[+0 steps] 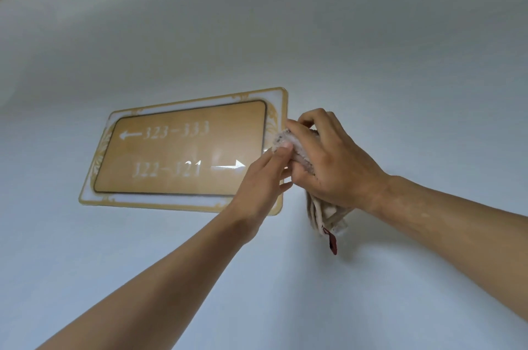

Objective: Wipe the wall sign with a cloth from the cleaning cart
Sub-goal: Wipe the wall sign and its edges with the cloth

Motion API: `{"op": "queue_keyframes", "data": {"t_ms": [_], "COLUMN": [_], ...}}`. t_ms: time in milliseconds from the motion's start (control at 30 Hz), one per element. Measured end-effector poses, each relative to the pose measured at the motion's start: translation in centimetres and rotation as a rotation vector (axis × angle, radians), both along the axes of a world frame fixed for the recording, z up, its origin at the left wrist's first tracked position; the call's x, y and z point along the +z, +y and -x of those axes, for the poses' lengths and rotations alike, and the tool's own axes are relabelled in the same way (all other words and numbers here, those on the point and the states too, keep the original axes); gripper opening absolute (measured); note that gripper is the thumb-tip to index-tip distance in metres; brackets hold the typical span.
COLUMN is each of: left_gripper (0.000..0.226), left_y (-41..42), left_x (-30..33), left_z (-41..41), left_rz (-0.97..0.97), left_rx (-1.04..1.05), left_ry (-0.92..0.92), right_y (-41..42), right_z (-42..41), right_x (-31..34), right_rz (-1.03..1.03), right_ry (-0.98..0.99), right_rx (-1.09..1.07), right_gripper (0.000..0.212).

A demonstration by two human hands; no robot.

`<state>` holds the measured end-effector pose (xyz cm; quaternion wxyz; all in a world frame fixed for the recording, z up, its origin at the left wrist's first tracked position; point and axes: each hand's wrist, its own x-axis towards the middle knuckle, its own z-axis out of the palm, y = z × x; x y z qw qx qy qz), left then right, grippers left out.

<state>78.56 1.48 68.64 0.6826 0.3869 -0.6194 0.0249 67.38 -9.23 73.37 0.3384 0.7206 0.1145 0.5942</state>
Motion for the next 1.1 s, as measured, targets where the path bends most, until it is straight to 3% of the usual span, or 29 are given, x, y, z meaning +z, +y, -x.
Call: {"op": "queue_keyframes", "data": {"t_ms": [500,700,900,1100], "left_gripper": [0.042,0.038,0.048,0.057], "left_y": [-0.1,-1.5,-1.7,-0.8], "left_x": [0.5,2.6,5.2,7.5], "left_z": [3.1,5.4,5.0,3.8], "left_rz": [0.002,-0.072,-0.119,-0.106], "left_rx": [-0.135,-0.164,-0.098,-0.185], "left_ry": [0.346,0.606,0.575,0.495], "right_y": [-0.9,-0.9,-1.7,-0.2], "right_z": [1.1,0.4,-0.7,-4.3], "right_x": [-2.7,-5.0,-5.2,-3.0], "right_rz": [-0.192,-0.263,-0.258,-0.459], "right_ry": [0.061,-0.078,-0.200,-0.252], "right_rx": [0.125,-0.178,-0.246,-0.209], "right_gripper": [0.052,0.069,0.066,0.083]}}
